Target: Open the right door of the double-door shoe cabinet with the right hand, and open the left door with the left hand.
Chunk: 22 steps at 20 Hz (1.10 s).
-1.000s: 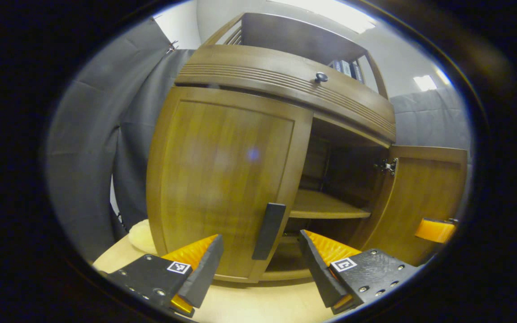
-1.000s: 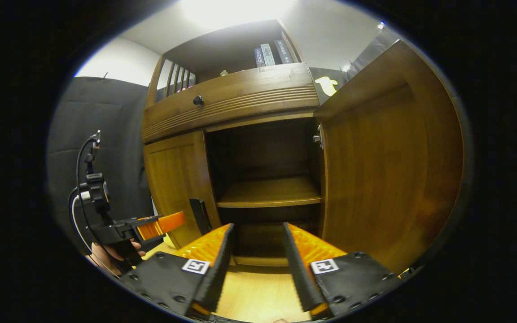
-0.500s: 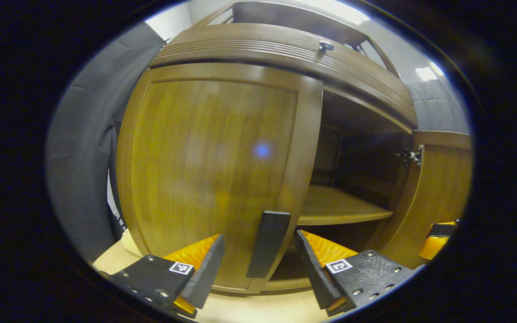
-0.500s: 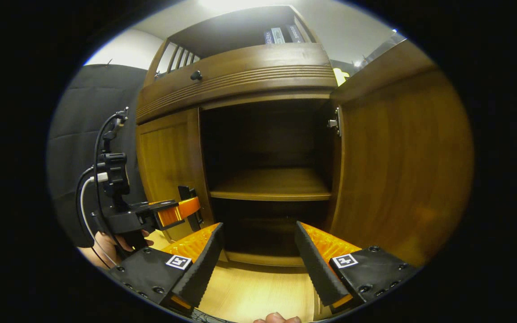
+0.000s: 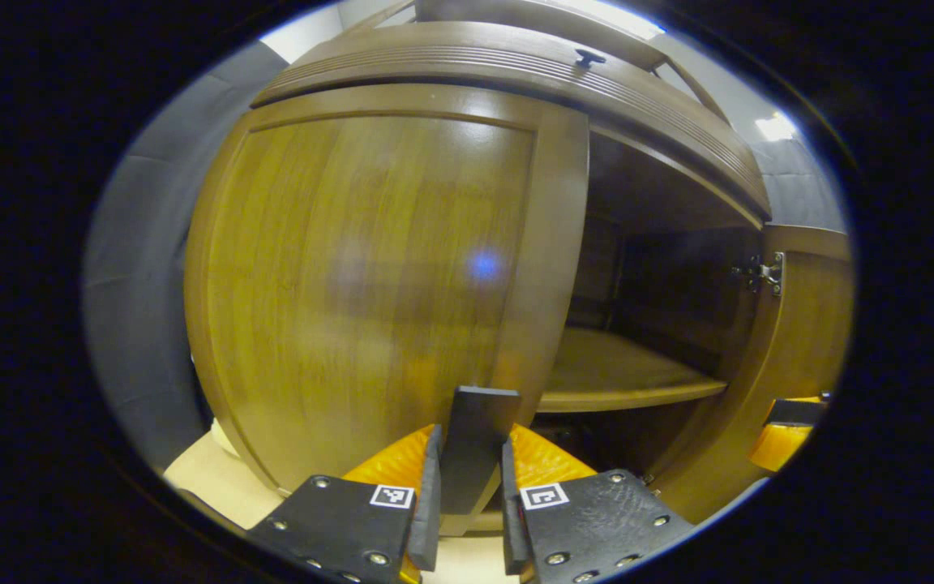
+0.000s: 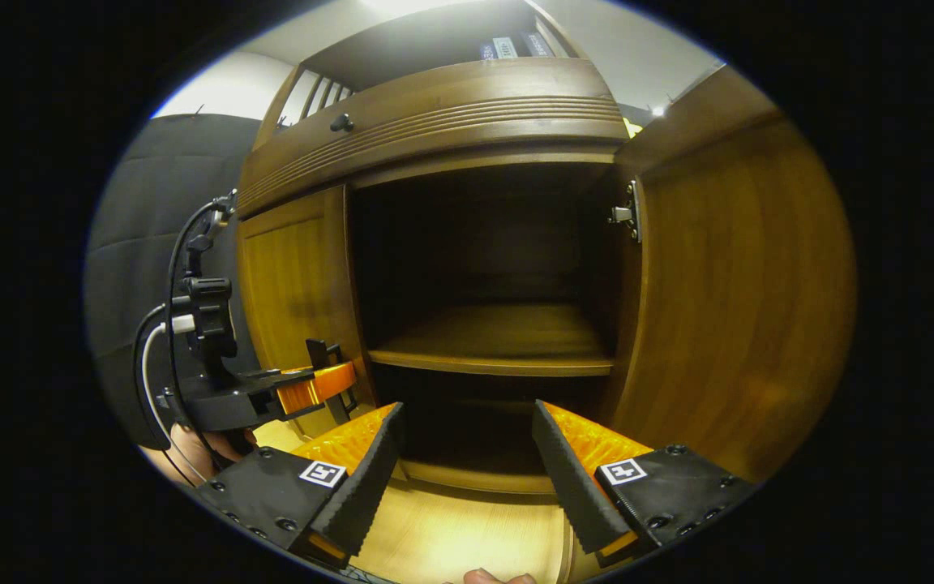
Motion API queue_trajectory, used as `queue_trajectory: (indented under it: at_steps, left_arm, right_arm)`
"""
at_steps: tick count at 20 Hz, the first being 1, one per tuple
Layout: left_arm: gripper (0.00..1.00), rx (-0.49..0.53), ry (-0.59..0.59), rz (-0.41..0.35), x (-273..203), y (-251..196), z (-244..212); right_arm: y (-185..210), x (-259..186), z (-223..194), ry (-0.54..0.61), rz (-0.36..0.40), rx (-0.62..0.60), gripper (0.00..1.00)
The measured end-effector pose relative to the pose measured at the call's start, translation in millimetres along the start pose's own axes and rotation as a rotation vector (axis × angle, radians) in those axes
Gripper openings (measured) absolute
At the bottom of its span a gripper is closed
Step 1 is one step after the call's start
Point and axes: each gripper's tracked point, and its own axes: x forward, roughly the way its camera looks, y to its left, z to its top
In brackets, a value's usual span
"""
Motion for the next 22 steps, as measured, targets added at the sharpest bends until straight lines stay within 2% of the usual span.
queue_trajectory:
  at_steps: [3, 5, 6, 8, 22]
  left_arm:
    - [0.27, 0.080, -0.010, 0.023, 1.9, 0.0, -1.0]
    - [0.18, 0.070, -0.017, 0.035, 0.0, -0.1, -0.2]
    - [0.10, 0.075, -0.021, 0.033, 0.8, -0.2, -3.2]
    - [0.04, 0.072, -0.017, 0.029, 1.0, 1.8, -2.7]
    - [0.04, 0.053, -0.013, -0.038, -22.9, 1.8, 21.8]
  right_arm:
    - [1.3, -0.5, 1.9, -0.006, 0.013, -0.013, 0.95]
    - [0.5, -1.5, -0.4, -0.003, 0.012, -0.016, 0.93]
    - [0.4, -2.7, -0.3, -0.004, 0.012, -0.015, 0.92]
    - [-0.1, -4.1, 0.1, -0.008, 0.009, -0.013, 0.93]
    - [19.0, -46.7, -11.7, -0.021, -0.026, 0.003, 0.93]
